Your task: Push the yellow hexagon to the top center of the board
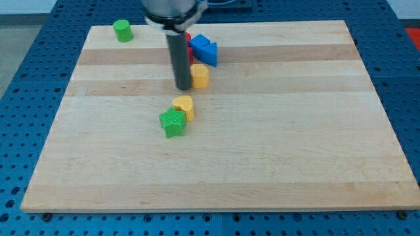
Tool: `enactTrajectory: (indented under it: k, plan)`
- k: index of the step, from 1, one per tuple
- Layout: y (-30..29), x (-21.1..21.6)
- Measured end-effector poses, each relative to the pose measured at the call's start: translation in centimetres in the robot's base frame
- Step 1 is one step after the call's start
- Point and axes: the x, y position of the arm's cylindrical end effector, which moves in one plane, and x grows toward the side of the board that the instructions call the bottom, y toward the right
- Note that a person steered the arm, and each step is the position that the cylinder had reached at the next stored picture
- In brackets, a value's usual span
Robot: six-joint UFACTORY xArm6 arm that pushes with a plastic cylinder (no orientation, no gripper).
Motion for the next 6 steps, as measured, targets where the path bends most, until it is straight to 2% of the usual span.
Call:
enactTrajectory:
  k: [1,2,3,4,6]
  plan:
    - [4.8,-0.2]
    - [6.8,-1.7]
    - [6.8,-1.3]
    - [6.1,1.3]
    - [3.5,-0.6]
